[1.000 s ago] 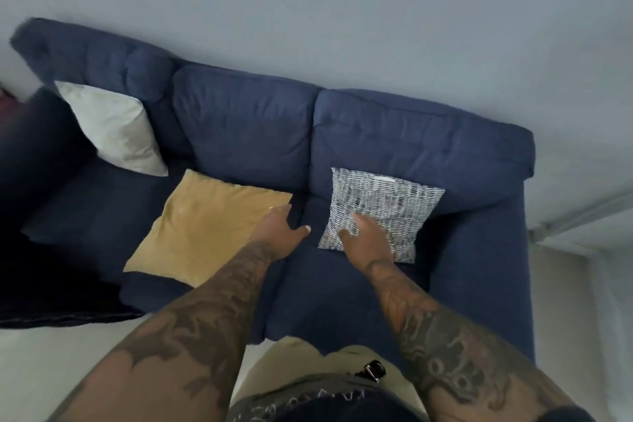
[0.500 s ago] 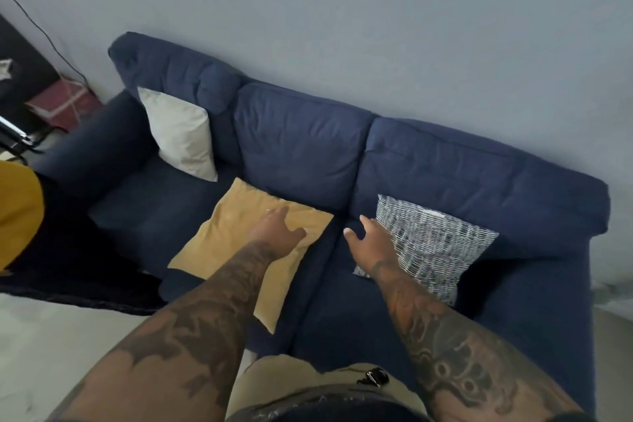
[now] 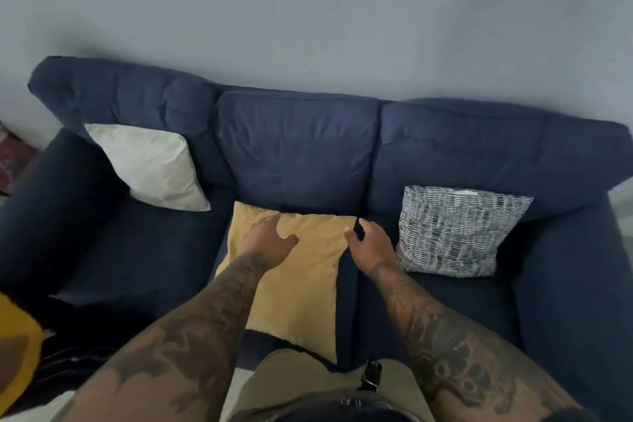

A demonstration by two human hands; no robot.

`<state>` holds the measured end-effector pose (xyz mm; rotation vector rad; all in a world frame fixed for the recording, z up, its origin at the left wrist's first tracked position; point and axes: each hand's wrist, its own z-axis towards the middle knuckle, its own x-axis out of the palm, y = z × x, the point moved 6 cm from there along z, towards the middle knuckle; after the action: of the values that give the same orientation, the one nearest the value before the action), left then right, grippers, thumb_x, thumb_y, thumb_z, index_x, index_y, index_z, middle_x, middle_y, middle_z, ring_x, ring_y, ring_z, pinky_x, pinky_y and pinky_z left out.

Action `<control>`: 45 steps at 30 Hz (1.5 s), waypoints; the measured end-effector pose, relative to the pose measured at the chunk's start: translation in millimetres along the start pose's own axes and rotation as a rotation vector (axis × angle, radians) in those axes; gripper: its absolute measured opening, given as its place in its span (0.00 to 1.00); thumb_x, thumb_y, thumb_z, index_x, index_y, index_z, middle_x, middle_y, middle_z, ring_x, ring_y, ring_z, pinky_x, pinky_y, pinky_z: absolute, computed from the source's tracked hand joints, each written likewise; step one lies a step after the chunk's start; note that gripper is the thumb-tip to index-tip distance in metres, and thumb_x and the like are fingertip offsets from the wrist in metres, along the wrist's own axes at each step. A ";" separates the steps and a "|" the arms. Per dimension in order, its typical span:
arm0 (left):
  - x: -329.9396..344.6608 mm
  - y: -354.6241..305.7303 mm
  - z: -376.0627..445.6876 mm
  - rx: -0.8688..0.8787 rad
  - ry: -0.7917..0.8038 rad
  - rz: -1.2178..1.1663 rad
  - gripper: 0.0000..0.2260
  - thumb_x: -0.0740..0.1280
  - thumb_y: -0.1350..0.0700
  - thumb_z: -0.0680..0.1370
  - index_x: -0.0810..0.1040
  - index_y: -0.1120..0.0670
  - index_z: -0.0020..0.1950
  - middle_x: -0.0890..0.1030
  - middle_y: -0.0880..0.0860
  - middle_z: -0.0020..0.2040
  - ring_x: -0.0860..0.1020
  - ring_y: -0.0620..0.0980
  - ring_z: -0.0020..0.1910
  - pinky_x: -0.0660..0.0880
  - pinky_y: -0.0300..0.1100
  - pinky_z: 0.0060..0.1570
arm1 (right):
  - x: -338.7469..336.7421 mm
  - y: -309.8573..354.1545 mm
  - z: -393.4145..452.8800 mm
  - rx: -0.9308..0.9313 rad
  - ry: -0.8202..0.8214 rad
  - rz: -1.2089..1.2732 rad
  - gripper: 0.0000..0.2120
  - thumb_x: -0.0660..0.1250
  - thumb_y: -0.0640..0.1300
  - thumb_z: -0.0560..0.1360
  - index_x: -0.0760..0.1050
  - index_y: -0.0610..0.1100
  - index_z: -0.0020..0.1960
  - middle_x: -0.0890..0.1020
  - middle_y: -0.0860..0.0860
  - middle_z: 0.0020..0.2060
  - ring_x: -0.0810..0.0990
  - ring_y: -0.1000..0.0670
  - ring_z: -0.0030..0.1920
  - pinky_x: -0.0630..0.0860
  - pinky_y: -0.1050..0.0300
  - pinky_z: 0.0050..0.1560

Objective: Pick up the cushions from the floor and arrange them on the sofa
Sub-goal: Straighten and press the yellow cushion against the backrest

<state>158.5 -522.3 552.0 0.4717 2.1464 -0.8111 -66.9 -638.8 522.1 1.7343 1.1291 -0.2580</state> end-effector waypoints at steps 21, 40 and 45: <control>32.6 151.6 123.2 -0.249 0.206 0.022 0.36 0.64 0.34 0.80 0.64 0.51 0.83 0.69 0.56 0.79 0.70 0.62 0.75 0.72 0.59 0.70 | 175.6 -11.9 26.8 0.343 0.132 0.092 0.35 0.61 0.61 0.85 0.58 0.47 0.86 0.59 0.47 0.85 0.58 0.43 0.84 0.60 0.43 0.82; 152.2 232.2 292.1 -0.776 -0.045 -0.448 0.58 0.63 0.17 0.63 0.42 0.39 0.85 0.57 0.58 0.84 0.63 0.66 0.78 0.60 0.62 0.75 | 279.7 -121.9 216.5 0.914 -0.153 0.308 0.60 0.51 0.85 0.69 0.40 0.49 0.87 0.56 0.41 0.85 0.61 0.32 0.81 0.57 0.31 0.79; 148.2 220.3 280.3 -0.643 0.040 -0.328 0.57 0.59 0.13 0.58 0.41 0.29 0.81 0.57 0.61 0.81 0.65 0.68 0.75 0.64 0.66 0.71 | 275.0 -105.8 214.1 0.794 -0.111 0.285 0.61 0.48 0.89 0.62 0.40 0.60 0.86 0.59 0.41 0.83 0.66 0.33 0.78 0.63 0.30 0.74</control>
<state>339.9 -543.8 211.8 -0.2016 2.3970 -0.2362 67.1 -654.2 183.8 2.5067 0.7132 -0.6810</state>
